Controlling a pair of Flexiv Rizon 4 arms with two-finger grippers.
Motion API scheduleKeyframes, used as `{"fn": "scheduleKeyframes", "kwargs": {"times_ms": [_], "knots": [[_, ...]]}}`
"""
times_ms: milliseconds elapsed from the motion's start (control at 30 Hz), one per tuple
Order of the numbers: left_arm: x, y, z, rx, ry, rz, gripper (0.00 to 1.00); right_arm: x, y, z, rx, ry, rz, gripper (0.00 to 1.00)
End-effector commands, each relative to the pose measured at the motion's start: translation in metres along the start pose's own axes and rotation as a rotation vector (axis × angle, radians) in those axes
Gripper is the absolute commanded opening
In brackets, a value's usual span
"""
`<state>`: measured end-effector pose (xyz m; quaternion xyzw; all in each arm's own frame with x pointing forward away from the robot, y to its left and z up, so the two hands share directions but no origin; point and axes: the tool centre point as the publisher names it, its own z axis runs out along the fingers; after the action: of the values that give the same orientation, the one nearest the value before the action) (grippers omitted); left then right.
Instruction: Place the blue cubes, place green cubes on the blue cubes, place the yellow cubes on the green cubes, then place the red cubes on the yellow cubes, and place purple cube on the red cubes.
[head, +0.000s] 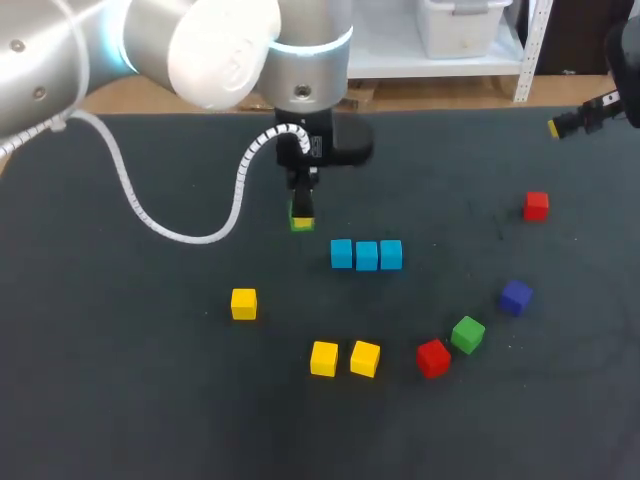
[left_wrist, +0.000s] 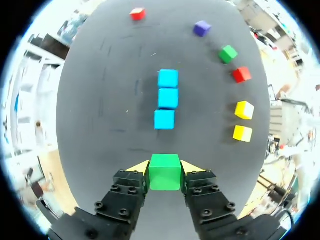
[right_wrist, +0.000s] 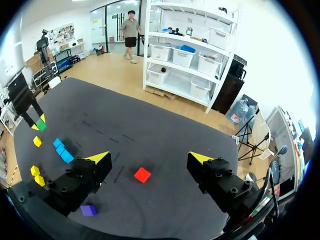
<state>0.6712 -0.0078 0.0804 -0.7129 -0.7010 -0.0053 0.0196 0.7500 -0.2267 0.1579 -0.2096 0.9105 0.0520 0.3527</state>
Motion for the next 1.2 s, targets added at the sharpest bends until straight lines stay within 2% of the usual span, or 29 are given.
{"fn": "scheduleKeyframes", "kwargs": {"times_ms": [33, 267, 533, 767, 1000, 1200], "knots": [[0.001, -0.009, 0.003, 0.0, -0.025, 0.044, 0.0, 0.002, 0.002, 0.001, 0.01, -0.008, 0.001, 1.0], [-0.01, -0.012, 0.011, 0.009, -0.016, 0.105, 0.0, 0.002, 0.002, 0.001, 0.01, -0.008, 0.001, 1.0], [-0.034, 0.005, 0.015, 0.027, -0.01, 0.095, 0.0, 0.002, 0.002, 0.001, 0.01, -0.008, 0.001, 1.0], [-0.056, 0.018, 0.018, 0.036, 0.04, 0.069, 0.0, 0.002, 0.002, 0.001, 0.01, -0.008, 0.001, 1.0], [-0.066, 0.017, 0.02, 0.049, 0.13, 0.038, 0.0, 0.002, 0.002, 0.001, 0.01, -0.008, 0.001, 1.0], [-0.066, 0.012, 0.021, 0.063, 0.131, 0.037, 0.0, 0.002, 0.002, 0.001, 0.01, -0.008, 0.001, 1.0]]}}
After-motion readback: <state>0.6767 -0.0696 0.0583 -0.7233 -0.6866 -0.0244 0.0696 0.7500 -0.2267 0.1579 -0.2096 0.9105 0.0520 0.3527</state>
